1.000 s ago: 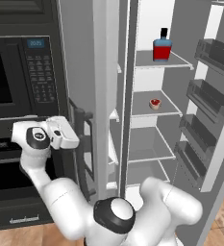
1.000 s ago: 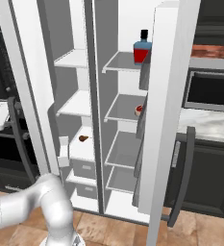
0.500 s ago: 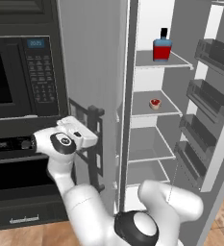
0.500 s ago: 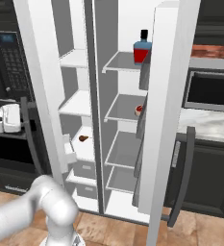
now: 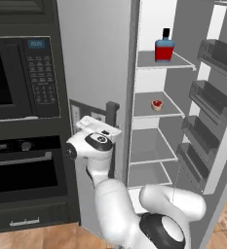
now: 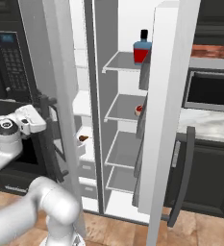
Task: Pick up the frozen steak from the freezer, place it on any shelf in the fridge, and close the fridge and freezer doors when done.
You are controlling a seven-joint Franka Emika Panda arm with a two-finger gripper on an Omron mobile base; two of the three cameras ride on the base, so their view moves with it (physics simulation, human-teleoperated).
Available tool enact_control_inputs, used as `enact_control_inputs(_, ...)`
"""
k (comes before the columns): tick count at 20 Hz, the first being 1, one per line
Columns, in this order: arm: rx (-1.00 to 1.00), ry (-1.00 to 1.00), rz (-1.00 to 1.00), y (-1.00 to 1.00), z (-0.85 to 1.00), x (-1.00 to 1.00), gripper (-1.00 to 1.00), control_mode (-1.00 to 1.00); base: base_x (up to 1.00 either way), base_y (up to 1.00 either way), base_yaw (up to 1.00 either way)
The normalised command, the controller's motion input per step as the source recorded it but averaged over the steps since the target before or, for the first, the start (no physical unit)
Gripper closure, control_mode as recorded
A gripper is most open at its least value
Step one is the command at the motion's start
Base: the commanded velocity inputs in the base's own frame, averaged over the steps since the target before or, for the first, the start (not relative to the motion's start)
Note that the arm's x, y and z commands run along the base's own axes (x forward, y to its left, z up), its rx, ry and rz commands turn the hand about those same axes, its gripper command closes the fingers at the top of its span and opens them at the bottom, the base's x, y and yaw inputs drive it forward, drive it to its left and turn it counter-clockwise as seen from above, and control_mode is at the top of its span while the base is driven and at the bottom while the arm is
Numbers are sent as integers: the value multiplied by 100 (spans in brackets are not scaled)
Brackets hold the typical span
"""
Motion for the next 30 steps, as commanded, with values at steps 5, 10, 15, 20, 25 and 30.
enact_control_inputs(5,0,0,2,-18,0,96,-100,-100,0,0,0)
enact_control_inputs(10,0,0,0,0,0,75,-100,-100,0,0,0)
enact_control_inputs(15,0,0,0,0,0,70,-100,-100,0,0,0)
enact_control_inputs(20,0,0,1,0,0,64,-100,-100,0,0,0)
enact_control_inputs(25,0,0,1,0,0,55,-100,-100,0,0,0)
enact_control_inputs(30,0,8,0,0,15,31,-100,-100,0,0,0)
